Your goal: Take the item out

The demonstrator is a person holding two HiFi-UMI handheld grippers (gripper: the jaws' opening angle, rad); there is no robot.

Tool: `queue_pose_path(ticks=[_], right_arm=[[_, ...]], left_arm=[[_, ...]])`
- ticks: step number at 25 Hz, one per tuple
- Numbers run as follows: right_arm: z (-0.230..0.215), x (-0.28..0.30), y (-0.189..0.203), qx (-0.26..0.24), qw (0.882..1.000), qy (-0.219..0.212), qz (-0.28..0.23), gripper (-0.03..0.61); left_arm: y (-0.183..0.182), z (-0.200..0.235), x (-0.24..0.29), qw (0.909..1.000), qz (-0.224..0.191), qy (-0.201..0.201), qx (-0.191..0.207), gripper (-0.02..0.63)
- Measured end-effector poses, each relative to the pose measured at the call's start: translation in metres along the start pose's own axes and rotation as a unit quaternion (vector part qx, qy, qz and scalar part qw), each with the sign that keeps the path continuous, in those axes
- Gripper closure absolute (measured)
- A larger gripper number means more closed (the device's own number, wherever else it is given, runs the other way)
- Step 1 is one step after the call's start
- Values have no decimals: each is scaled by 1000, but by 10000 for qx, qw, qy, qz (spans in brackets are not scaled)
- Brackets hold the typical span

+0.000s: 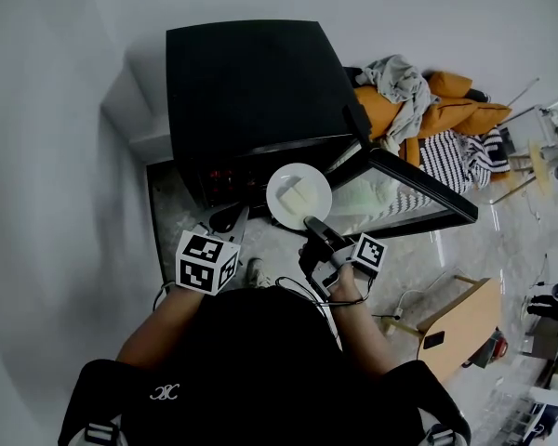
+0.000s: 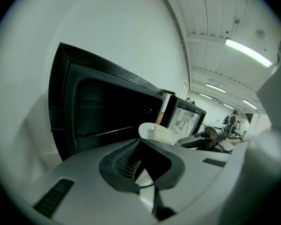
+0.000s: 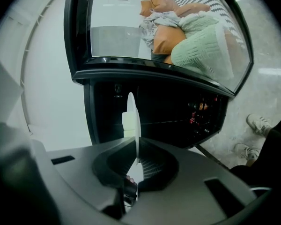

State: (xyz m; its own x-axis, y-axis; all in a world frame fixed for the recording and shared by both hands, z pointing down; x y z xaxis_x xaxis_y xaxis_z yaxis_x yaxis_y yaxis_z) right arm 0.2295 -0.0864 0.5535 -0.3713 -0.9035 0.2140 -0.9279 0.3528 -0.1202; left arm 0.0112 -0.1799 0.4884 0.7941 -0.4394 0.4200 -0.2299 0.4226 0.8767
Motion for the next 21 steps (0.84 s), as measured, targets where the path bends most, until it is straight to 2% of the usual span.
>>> queue_pose_path(ticks=[21], right_arm=[[5, -1, 1, -70, 9999, -78, -2, 558]], left_arm=[[4, -1, -4, 10000, 46, -6, 24, 614]])
Point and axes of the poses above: the fingertips, and each gripper's own axes: x forward along the fingers, z to its left, y out of its underside, the point moved 7 cm from there along -x, backward along the fingers, and after that the axes turned 4 degrees about x, right-handed, at the moved point
